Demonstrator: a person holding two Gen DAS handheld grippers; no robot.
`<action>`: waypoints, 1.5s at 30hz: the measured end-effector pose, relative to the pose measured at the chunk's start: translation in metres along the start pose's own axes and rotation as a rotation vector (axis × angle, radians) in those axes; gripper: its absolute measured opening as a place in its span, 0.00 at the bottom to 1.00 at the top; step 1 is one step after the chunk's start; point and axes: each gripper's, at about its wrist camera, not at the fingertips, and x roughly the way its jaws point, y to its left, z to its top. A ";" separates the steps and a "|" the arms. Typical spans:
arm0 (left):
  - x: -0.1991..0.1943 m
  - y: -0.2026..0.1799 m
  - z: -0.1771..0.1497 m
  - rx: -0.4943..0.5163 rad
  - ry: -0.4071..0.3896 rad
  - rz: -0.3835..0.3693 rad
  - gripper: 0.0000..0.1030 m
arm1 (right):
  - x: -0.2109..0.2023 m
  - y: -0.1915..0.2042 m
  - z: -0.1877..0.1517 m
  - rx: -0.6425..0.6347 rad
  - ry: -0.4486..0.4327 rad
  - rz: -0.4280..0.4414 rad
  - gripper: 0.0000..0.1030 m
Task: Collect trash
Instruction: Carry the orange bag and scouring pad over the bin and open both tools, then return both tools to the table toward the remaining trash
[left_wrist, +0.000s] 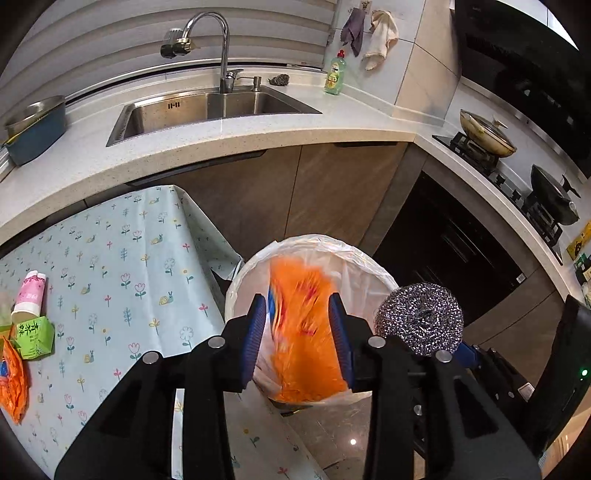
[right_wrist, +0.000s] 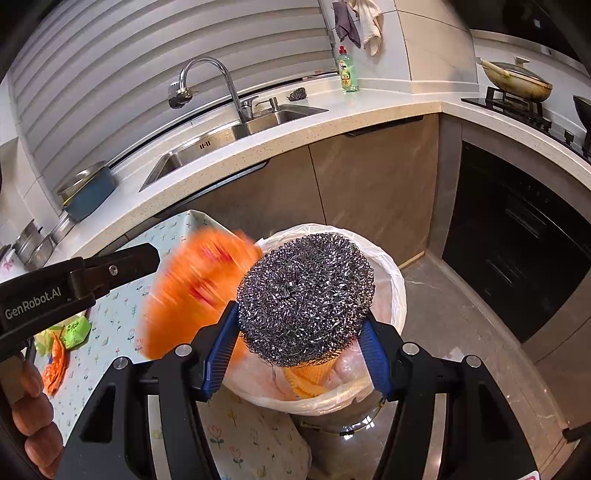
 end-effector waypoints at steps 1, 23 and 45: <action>-0.001 0.001 0.001 -0.001 -0.003 0.003 0.33 | 0.000 0.001 0.000 0.000 -0.001 0.002 0.58; -0.012 0.042 -0.006 -0.067 -0.028 0.082 0.44 | 0.022 0.017 0.011 -0.046 0.018 0.002 0.64; -0.052 0.093 -0.028 -0.159 -0.068 0.146 0.53 | -0.005 0.070 0.010 -0.113 -0.014 0.051 0.67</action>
